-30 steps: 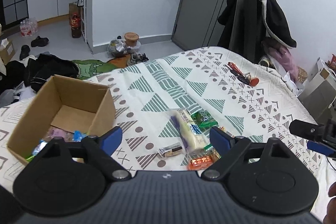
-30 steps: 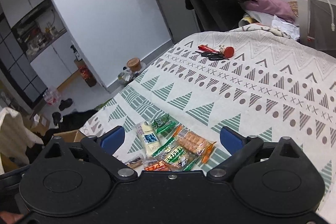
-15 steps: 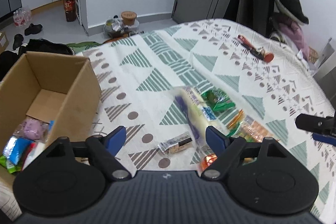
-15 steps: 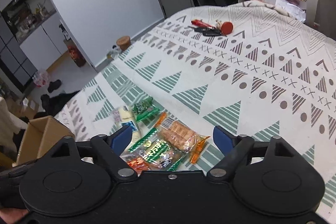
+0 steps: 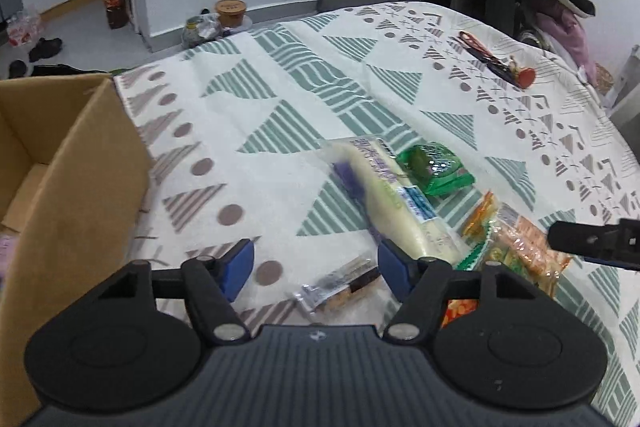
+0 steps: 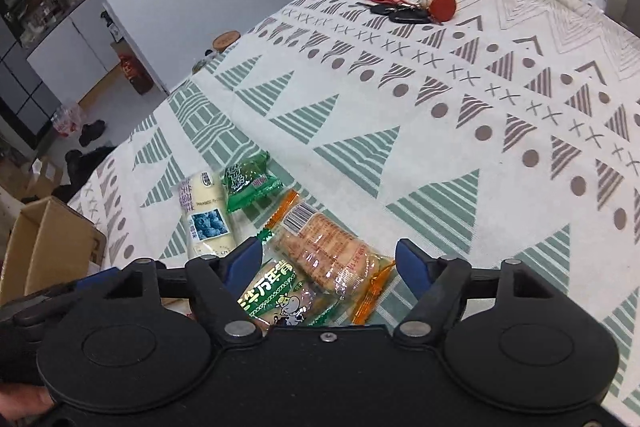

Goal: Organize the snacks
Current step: 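Grasp the clear wrapped bar with the left tool while the right tool grasps the orange cracker packet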

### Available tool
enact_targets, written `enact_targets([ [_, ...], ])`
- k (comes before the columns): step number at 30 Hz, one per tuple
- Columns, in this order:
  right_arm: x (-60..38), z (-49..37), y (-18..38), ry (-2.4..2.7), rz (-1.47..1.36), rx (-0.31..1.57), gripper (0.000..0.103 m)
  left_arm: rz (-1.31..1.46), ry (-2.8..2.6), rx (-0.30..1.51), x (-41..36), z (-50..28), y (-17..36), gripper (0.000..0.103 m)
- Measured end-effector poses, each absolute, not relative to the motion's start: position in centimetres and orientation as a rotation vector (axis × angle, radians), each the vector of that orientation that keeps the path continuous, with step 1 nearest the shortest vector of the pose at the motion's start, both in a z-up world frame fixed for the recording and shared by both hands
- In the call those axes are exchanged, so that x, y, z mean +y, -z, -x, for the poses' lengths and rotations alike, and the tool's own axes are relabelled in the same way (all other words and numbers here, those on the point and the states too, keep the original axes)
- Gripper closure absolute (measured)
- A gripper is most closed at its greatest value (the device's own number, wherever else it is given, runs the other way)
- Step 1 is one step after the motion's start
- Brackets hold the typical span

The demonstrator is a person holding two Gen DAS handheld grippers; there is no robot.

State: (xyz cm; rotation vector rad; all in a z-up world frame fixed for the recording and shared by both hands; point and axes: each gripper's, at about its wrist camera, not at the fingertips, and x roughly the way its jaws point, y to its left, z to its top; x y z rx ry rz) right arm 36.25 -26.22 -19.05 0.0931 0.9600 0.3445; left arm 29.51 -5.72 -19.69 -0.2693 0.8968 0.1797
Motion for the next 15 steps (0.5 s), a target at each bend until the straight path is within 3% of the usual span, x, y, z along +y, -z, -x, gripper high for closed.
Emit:
enact_targets([
  [9,-26.2,-36.9,20.5,-0.342,-0.099,0.966,0.032,0.273,-0.138,0.930,-6.8,-29.8,21.0,0.042],
  [15,-26.0,-37.0,21.8,-0.335,-0.080,1.007,0.032,0.256,-0.138,0.958,-7.0,-29.2,21.2,0.054],
])
